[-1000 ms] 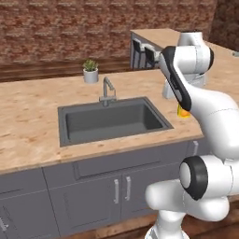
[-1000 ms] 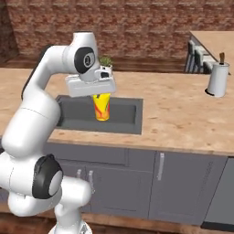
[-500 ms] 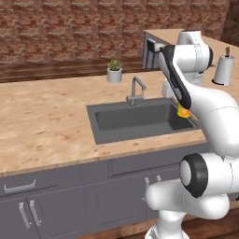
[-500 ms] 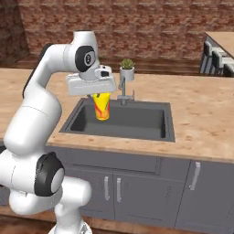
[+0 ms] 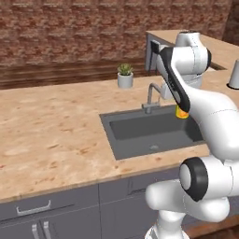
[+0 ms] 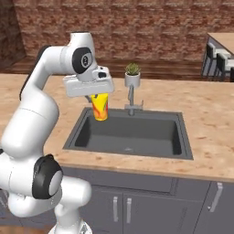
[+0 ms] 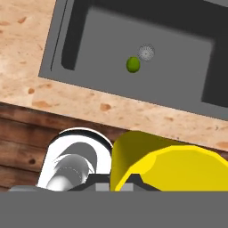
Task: Pick the cup and tupperware and place them in the sink. Then turn on the water.
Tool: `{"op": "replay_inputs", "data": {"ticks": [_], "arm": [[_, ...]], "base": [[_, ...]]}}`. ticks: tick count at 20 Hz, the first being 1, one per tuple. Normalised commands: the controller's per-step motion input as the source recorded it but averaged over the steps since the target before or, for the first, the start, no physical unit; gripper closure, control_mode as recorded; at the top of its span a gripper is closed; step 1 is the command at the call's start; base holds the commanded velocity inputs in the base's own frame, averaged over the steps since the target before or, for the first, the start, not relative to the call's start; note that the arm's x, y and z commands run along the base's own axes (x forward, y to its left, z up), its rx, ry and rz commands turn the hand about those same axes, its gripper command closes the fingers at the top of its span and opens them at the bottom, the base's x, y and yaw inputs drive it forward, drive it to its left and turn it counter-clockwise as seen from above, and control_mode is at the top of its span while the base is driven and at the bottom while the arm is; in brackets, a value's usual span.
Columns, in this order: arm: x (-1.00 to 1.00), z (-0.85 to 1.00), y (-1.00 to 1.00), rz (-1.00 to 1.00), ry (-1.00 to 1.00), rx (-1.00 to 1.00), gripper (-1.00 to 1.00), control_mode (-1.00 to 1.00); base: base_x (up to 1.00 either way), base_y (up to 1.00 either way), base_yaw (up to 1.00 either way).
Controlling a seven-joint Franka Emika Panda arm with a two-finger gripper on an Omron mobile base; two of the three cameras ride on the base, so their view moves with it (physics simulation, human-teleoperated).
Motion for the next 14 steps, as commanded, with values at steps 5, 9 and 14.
{"op": "replay_inputs", "data": {"ticks": [5,9,14], "arm": [[0.00,0.00,0.00,0.00,0.00,0.00,1.00,1.00],[0.00,0.00,0.00,0.00,0.00,0.00,1.00,1.00],[0.00,0.00,0.00,0.00,0.00,0.00,1.00,1.00]], "base": [[0.50,0.48,-0.12],[0.15,0.51,-0.10],[0.09,0.21,-0.01]]}}
